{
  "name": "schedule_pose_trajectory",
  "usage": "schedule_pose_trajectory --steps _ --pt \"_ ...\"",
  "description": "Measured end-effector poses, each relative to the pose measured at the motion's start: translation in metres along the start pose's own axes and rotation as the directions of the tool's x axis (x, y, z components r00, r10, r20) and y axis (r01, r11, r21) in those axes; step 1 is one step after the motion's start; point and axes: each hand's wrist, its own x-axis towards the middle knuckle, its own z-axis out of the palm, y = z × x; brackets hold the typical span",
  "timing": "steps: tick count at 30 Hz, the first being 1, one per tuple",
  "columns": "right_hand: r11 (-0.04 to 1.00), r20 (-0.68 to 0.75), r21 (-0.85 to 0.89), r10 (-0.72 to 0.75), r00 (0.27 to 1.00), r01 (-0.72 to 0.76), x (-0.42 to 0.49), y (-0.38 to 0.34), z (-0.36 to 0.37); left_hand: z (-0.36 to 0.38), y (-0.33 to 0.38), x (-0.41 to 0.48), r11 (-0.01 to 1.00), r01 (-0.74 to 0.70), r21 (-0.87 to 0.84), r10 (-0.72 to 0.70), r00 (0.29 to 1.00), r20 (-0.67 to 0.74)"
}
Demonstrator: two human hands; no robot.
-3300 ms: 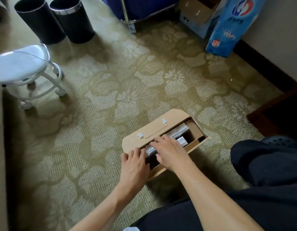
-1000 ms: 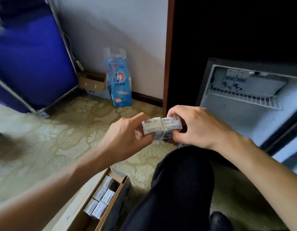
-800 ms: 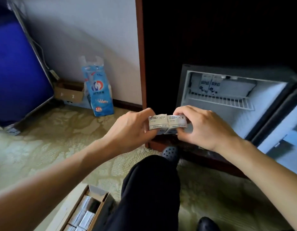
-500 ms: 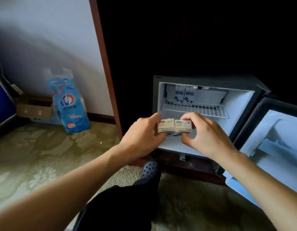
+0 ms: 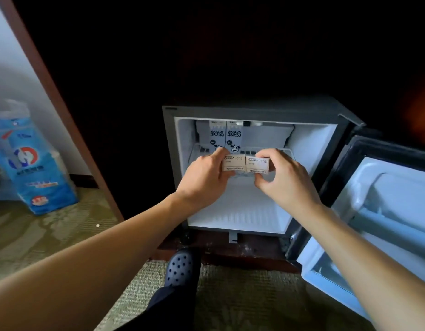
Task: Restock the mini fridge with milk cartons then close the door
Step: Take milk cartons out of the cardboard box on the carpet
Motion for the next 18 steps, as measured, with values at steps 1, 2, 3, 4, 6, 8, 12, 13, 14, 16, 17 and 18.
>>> schedule_pose_trajectory --steps 1,2,3,4,6,8,12,13,14,16,17,18 --pt "1.0 -0.023 0.01 0.001 1.0 0.0 0.002 0.006 0.004 0.006 -0.002 0.006 1.0 -0.006 -0.003 0.006 1.0 -0.009" --pt "1.0 -0.044 0.026 0.004 0.999 -0.003 0.004 0.011 0.007 0.011 -0.003 0.01 1.0 -0.007 -0.007 0.006 1.0 -0.019" --pt "0.999 -0.061 0.042 0.009 0.998 -0.007 0.005 0.016 0.01 0.017 -0.005 0.013 1.0 -0.007 -0.007 0.007 0.999 -0.031" --pt "0.998 -0.071 0.056 0.017 0.997 -0.013 0.007 0.021 0.013 0.023 -0.006 0.016 1.0 -0.009 -0.004 0.008 0.999 -0.043" --pt "0.996 -0.075 0.083 0.03 0.997 -0.024 0.009 0.029 0.019 0.034 -0.009 0.019 1.0 -0.013 0.001 0.013 0.998 -0.062" --pt "0.994 -0.1 0.106 0.019 0.995 -0.008 0.01 0.034 0.024 0.042 -0.012 0.021 1.0 -0.011 -0.008 0.01 0.996 -0.086" --pt "0.992 -0.145 0.124 -0.002 0.989 0.02 0.013 0.038 0.029 0.05 -0.017 0.024 1.0 -0.018 -0.023 0.015 0.991 -0.135" --pt "0.99 -0.151 0.139 0.001 0.989 0.02 0.013 0.039 0.03 0.051 -0.017 0.024 0.999 -0.018 -0.029 0.013 0.99 -0.139" --pt "0.985 -0.152 0.173 0.021 0.988 0.006 0.014 0.04 0.031 0.052 -0.016 0.025 0.999 -0.014 -0.039 0.008 0.99 -0.144" --pt "0.954 -0.129 0.292 0.115 0.985 -0.073 0.016 0.041 0.035 0.053 -0.015 0.026 0.998 0.007 -0.067 -0.018 0.987 -0.161" --pt "0.928 -0.112 0.352 0.173 0.979 -0.123 0.017 0.04 0.037 0.053 -0.014 0.027 0.996 0.02 -0.09 -0.035 0.985 -0.171" --pt "0.902 -0.099 0.399 0.22 0.97 -0.164 0.019 0.04 0.039 0.054 -0.013 0.028 0.992 0.032 -0.12 -0.053 0.982 -0.181"
